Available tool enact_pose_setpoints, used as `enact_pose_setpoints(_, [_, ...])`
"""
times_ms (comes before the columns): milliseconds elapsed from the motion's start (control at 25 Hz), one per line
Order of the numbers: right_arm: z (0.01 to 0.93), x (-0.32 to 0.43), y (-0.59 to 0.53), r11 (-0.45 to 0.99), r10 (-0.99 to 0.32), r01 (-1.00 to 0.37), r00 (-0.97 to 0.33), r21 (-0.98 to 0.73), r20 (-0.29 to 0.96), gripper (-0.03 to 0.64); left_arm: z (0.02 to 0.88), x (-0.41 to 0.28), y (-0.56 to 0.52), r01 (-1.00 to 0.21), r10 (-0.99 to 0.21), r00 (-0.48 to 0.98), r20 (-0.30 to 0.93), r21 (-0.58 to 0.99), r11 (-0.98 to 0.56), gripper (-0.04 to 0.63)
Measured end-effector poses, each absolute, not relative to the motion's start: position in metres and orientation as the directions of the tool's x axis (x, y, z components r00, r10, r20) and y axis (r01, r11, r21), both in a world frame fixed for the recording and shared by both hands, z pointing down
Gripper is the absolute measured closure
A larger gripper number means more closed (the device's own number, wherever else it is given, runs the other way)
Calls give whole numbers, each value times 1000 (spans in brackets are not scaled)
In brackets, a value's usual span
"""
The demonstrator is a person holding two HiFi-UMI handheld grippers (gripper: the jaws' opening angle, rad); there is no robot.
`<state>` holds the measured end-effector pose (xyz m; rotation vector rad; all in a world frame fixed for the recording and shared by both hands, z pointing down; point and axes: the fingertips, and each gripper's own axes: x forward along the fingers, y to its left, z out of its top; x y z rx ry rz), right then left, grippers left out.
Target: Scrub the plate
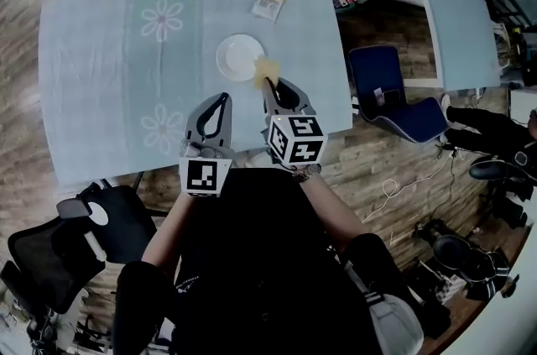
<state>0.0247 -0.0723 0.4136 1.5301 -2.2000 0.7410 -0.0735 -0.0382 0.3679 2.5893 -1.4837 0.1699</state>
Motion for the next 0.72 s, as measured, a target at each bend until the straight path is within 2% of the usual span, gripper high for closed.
enact_pose_setpoints(280, [363,37,-39,371,-782,-903,-430,-218,452,562,329,-53,-21,-879,-872,478,111,67,-473,583])
enact_pose_setpoints(720, [317,130,16,445,-814,-872,-489,-206,313,561,289,43,28,-898,-897,439,59,78,-434,583])
